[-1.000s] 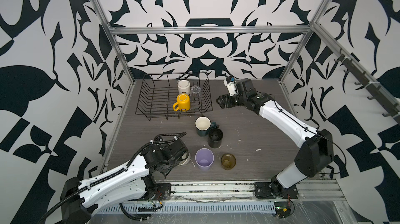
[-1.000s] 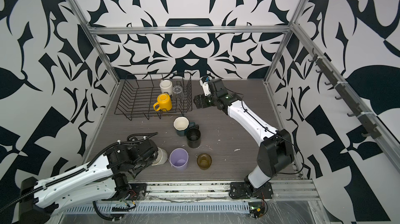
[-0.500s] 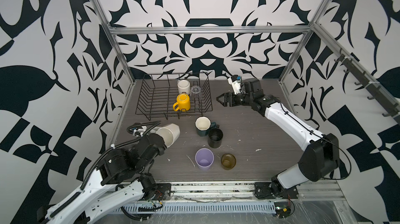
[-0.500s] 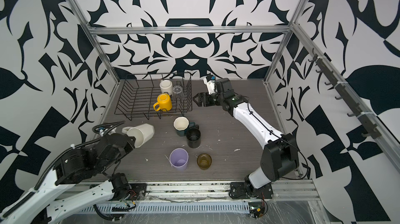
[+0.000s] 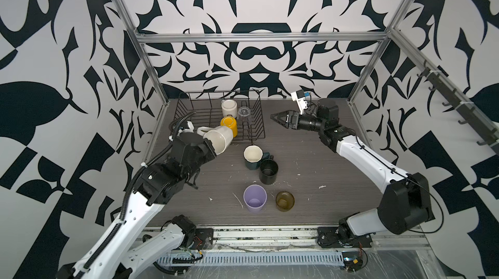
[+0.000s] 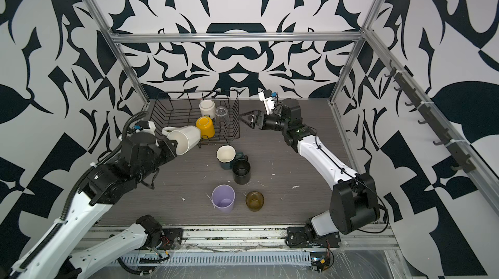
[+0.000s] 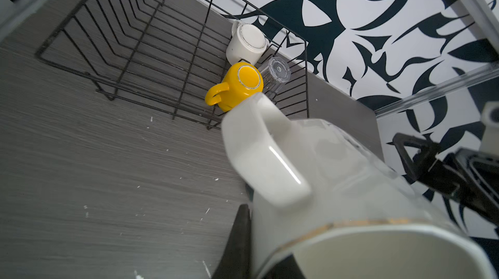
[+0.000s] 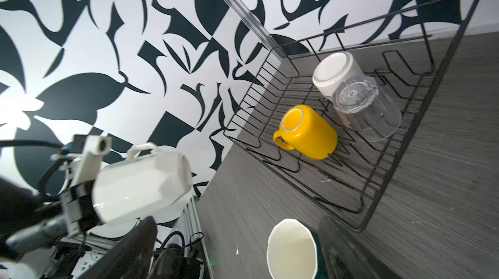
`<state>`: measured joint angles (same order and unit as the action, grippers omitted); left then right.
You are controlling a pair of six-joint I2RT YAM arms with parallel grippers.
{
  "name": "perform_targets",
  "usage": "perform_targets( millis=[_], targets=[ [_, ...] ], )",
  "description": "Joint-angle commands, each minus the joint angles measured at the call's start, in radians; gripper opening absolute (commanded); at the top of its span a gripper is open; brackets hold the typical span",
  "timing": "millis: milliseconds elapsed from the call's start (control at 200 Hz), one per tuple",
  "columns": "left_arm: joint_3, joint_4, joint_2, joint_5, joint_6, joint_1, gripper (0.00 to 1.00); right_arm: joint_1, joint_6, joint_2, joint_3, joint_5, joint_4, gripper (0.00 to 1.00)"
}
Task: Load cups into a dish rack
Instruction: Place the cup upside down at the dish rack.
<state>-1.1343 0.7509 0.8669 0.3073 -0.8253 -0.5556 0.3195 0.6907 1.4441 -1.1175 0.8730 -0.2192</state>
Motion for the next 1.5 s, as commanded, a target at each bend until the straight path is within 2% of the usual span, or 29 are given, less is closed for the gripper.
perform_targets(
  millis=[0,110,310,425,710,1035,1495],
  targets=[
    [0.002,-0.271,0.031,-0.333,0.039,0.121,0.0,-0.022,0.12,-0.035,0.025,0.091,-0.199,0.96],
    [0.006,-0.391,0.092,-0.495,0.064,0.181,0.0,-0.022,0.139,-0.041,0.041,0.113,-0.248,0.96],
    [0.049,-0.657,0.197,-0.883,0.043,0.287,0.0,-0.021,0.166,-0.022,0.032,0.159,-0.305,0.95],
    [0.074,-0.792,0.245,-1.019,-0.012,0.316,0.0,-0.013,0.165,-0.01,0.012,0.174,-0.313,0.95],
    [0.114,-0.973,0.306,-1.159,-0.05,0.339,0.0,0.071,0.101,0.014,-0.059,0.174,-0.272,0.95],
    [0.142,-1.071,0.36,-1.229,-0.099,0.344,0.0,0.155,0.102,0.088,-0.144,0.164,-0.281,0.95],
    [0.16,-1.196,0.4,-1.311,-0.19,0.344,0.0,0.211,0.131,0.162,-0.216,0.156,-0.302,0.94]
  ],
)
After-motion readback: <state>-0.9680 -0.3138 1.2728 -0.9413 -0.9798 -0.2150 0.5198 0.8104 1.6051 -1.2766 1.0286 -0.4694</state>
